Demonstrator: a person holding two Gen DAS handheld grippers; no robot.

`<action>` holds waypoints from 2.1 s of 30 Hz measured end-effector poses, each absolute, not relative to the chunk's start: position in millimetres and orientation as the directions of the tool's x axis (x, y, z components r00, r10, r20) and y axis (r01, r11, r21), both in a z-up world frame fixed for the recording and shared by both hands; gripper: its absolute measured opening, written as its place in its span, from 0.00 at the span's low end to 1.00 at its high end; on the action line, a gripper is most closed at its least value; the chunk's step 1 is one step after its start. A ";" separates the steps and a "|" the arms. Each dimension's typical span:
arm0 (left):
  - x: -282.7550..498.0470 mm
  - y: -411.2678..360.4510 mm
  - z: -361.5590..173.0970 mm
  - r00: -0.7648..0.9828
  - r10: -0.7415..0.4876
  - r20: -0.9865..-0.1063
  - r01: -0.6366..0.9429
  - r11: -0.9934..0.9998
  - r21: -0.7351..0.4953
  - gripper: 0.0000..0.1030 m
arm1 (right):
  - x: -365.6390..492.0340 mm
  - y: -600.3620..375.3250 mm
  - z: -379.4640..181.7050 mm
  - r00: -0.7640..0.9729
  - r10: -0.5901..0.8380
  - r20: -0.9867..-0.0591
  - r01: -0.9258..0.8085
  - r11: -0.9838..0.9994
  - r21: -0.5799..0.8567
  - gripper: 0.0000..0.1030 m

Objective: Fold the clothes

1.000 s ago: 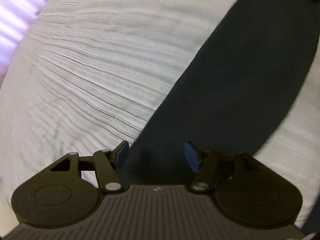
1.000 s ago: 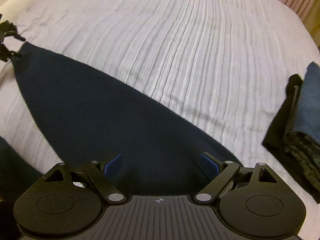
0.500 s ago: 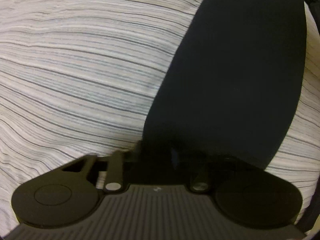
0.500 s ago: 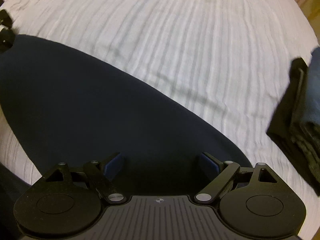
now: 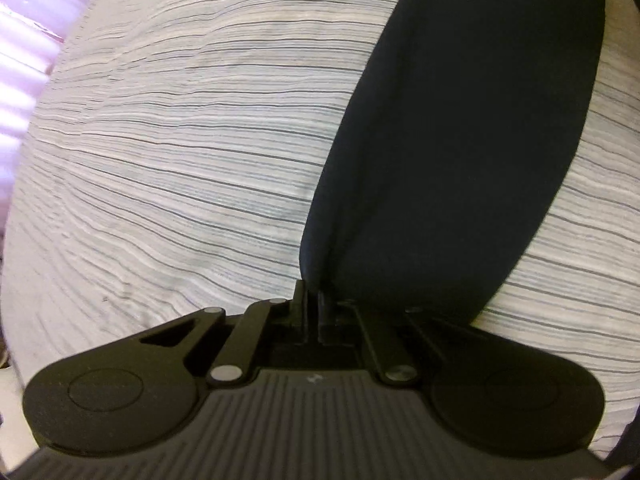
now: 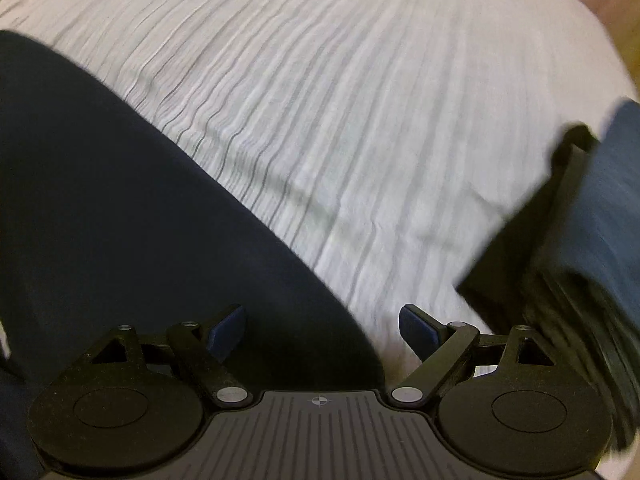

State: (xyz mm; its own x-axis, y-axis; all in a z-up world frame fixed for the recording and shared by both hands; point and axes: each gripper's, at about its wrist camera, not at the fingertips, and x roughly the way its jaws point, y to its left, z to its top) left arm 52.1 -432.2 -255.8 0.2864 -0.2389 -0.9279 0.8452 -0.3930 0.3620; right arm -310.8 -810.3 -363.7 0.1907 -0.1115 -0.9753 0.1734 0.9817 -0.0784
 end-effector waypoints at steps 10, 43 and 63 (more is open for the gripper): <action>-0.1 -414.3 -231.4 0.440 -0.197 -0.876 0.791 -0.377 0.482 0.02 | -314.9 -841.1 -385.4 0.178 0.207 -0.962 0.100 0.969 0.227 0.08; -276.3 -145.2 -228.4 0.660 -0.396 -0.639 0.570 -0.290 0.769 0.02 | -567.1 -536.0 -312.8 0.184 -0.279 -0.942 0.191 0.951 -0.244 0.07; -285.5 -120.4 -265.4 0.639 -0.371 -0.674 0.659 -0.188 0.728 0.02 | -548.8 -565.8 -336.1 0.060 -0.279 -0.958 0.386 0.892 -0.236 0.07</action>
State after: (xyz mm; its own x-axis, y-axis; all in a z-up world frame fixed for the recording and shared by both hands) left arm -285.5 -120.4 -265.4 0.6388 -0.3706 -0.6742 0.6591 -0.1885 0.7281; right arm -548.8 -565.8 -336.1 0.0602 -0.2793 -0.9583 0.3859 0.8919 -0.2357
